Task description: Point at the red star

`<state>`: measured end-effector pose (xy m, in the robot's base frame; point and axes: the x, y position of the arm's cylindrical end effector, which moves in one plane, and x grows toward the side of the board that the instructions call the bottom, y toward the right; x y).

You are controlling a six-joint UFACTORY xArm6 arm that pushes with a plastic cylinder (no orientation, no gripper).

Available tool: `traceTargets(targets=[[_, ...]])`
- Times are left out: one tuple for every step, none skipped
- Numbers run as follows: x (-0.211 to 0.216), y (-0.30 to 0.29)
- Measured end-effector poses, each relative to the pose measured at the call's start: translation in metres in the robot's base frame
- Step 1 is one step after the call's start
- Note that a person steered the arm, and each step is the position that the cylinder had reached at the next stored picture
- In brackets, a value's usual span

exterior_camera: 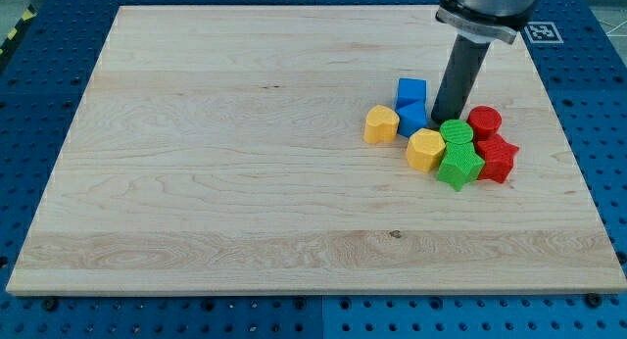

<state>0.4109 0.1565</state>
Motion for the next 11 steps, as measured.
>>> traceTargets(targets=[[-0.020,0.005],[-0.028,0.020],[-0.028,0.044],[-0.027,0.063],[-0.019,0.064],[-0.020,0.060],[-0.018,0.086],[0.014,0.099],[0.042,0.099],[0.044,0.099],[0.057,0.099]])
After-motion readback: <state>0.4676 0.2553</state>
